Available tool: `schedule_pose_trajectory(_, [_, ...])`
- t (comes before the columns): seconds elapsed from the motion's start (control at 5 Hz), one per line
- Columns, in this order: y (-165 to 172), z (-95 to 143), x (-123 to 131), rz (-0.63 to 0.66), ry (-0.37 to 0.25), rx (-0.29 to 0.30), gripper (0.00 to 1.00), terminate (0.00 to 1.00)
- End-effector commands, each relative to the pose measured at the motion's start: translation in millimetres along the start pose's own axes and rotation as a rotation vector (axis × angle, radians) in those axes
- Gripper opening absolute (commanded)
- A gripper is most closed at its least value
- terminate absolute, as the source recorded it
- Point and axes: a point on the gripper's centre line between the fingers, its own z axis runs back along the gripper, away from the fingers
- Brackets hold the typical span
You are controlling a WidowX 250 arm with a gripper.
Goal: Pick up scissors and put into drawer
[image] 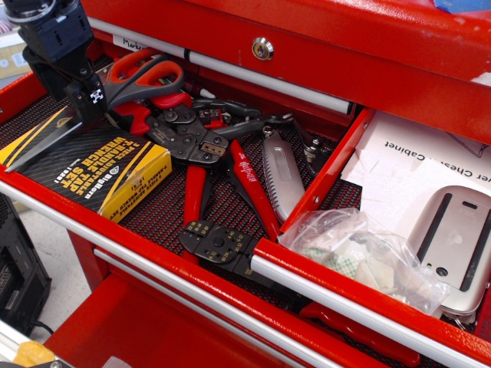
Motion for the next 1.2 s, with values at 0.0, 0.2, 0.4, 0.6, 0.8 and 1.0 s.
schedule_pose_trajectory(0.0, [2.3,-3.0,5.6,-0.008,-0.038,-0.008,1.0,0.0])
schedule_pose_trajectory(0.2, [-3.6,-13.1,3.4,0.01,-0.061,-0.031,1.0,0.0])
schedule_pose_trajectory(0.4, [-8.4,-15.9,0.6,0.05,-0.049,-0.033,0.0,0.0])
schedule_pose_trajectory(0.6, [-14.2,-10.8,-1.2,0.075,-0.027,-0.021,0.0,0.0])
schedule_pose_trajectory(0.8, [-25.4,9.1,-8.1,0.124,0.064,-0.055,0.0,0.0])
schedule_pose_trajectory(1.0, [-42.7,39.1,-12.6,0.119,0.175,-0.083,0.0,0.0])
